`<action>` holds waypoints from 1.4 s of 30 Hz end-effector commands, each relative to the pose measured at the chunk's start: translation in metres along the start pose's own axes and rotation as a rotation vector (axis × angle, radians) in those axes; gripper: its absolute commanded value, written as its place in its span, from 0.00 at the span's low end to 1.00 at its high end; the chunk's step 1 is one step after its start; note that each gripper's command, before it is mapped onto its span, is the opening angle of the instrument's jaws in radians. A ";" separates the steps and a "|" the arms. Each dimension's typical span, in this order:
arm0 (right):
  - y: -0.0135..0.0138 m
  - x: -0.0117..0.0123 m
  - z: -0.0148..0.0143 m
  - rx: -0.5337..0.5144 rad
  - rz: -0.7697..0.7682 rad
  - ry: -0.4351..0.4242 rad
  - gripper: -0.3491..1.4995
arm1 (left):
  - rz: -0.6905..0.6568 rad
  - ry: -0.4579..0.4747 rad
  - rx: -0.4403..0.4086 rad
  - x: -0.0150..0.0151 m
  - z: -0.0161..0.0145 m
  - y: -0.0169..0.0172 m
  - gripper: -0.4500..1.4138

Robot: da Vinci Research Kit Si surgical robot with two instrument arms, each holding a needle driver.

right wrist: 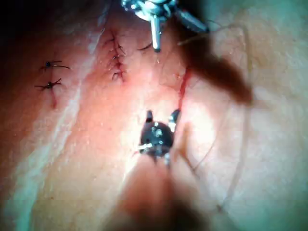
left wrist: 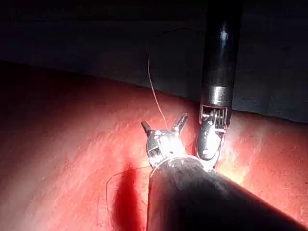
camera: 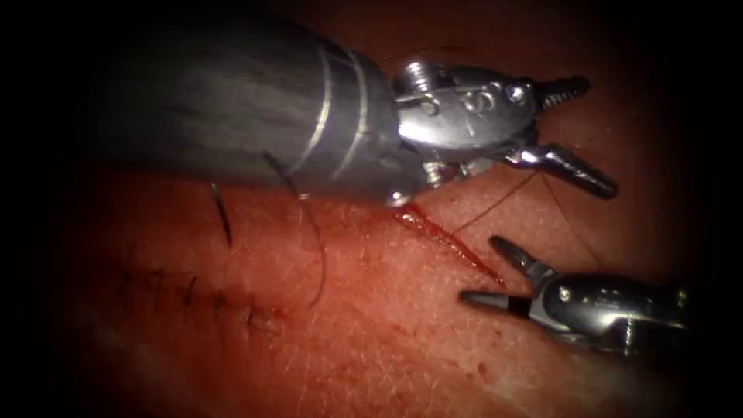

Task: Wound Closure
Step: Use the left tool to grab a long length of suture, then use the right gripper to regrasp the suture with the left gripper

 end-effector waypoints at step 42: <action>-0.0018 0.0016 0.0018 0.027 0.018 0.017 0.76 | 0.097 0.128 -0.015 -0.0054 -0.0122 -0.0025 0.00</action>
